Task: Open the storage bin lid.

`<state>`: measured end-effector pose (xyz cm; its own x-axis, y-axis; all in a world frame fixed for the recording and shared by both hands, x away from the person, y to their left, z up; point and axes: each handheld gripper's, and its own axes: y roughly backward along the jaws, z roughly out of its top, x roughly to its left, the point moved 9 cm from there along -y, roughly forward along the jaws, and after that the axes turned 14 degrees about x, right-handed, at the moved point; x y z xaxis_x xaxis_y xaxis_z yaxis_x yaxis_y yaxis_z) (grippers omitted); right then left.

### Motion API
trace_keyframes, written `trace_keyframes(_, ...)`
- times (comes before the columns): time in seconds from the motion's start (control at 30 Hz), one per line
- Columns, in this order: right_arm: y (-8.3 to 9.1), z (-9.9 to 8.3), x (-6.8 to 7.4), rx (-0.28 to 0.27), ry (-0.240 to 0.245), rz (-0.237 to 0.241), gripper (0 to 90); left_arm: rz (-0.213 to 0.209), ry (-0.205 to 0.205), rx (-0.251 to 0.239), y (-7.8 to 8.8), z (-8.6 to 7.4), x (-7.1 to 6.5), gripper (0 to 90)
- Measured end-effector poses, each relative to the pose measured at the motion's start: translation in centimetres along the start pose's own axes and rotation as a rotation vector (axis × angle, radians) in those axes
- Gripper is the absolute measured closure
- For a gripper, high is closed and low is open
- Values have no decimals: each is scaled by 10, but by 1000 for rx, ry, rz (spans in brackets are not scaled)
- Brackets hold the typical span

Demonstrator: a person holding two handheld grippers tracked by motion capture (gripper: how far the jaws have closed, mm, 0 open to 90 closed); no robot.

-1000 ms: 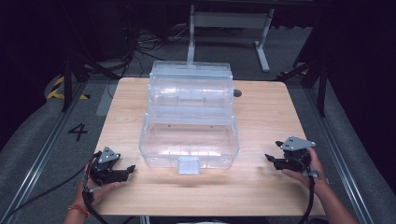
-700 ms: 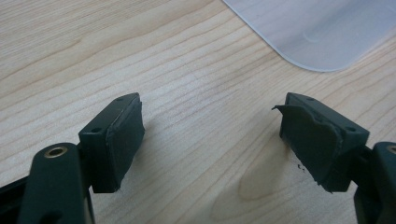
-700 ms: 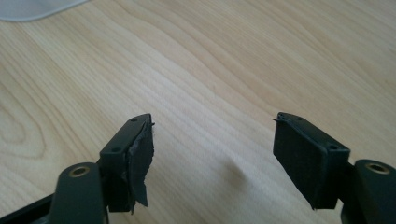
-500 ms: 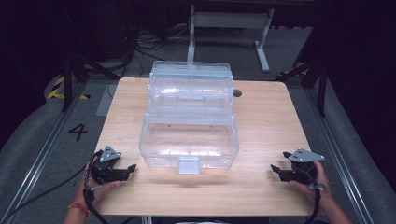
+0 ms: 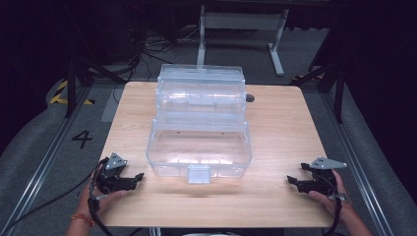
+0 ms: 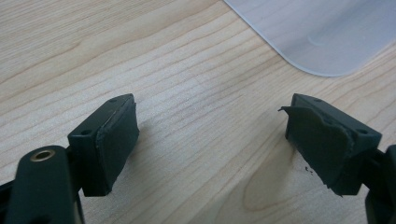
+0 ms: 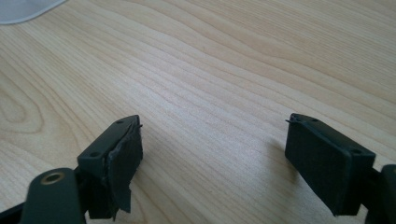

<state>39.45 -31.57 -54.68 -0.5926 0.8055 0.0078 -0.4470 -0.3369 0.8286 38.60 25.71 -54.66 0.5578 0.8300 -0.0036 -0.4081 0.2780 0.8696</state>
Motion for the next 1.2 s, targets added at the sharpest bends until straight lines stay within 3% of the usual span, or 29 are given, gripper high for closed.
trace_keyframes(0.47, 0, 0, -1, 1, 7, 3, 187, -8, 18, 0, 0, 0, -1, 163)
trace_keyframes(1.2, -1, 1, -1, 4, 11, 7, 175, 6, 10, 11, 0, 0, 1, 149)
